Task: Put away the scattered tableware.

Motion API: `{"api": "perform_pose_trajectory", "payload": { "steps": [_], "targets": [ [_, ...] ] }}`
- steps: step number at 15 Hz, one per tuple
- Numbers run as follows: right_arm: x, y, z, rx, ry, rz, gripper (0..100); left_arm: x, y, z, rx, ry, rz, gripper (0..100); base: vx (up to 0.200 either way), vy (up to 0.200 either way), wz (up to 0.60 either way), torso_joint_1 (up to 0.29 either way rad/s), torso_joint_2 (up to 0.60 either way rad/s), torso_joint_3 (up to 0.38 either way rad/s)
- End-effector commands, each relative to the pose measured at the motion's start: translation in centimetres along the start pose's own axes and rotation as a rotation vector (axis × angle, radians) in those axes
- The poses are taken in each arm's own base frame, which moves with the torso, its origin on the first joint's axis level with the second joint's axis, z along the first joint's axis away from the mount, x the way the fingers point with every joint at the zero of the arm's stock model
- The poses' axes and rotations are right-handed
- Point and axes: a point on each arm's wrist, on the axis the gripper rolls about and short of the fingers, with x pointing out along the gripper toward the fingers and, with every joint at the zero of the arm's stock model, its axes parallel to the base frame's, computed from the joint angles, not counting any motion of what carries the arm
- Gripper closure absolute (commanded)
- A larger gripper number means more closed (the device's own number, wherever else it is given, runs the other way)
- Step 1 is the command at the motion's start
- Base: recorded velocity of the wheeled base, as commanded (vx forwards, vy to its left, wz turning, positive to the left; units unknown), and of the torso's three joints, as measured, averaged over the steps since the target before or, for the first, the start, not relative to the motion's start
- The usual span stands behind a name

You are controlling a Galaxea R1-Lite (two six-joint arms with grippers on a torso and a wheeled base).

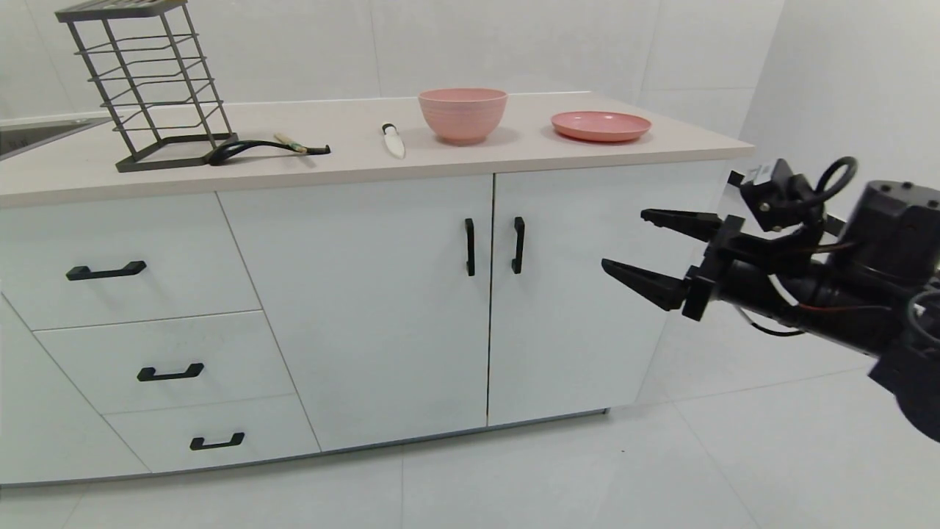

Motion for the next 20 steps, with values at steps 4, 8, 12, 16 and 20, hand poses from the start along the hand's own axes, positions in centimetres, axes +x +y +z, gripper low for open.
{"api": "perform_pose_trajectory", "payload": {
  "steps": [4,8,12,16,20],
  "targets": [
    [6.3,-1.4,-4.9,0.007,0.044,0.076,0,0.0,0.0,0.0,0.024,0.001,-0.001,0,0.0,0.0,0.0,0.0,0.0,0.0],
    [5.6,0.0,-6.0,0.032,0.086,0.103,0,-1.0,-0.2,4.5,0.034,-0.265,0.0,0,0.0,0.0,0.0,0.0,0.0,0.0],
    [5.9,0.1,-5.6,0.023,0.071,0.108,0,-1.2,-0.2,10.3,0.047,-0.308,-0.107,0,0.0,0.0,0.0,0.0,0.0,0.0],
    [5.8,1.1,-4.5,0.004,0.038,0.129,0,4.6,-0.7,14.6,0.173,-0.229,-0.152,0,0.0,0.0,0.0,0.0,0.0,0.0],
    [5.8,1.1,-4.1,-0.001,0.023,0.132,0,9.9,-1.4,16.3,0.213,-0.23,-0.278,0,0.0,0.0,0.0,0.0,0.0,0.0]
  ]
}}
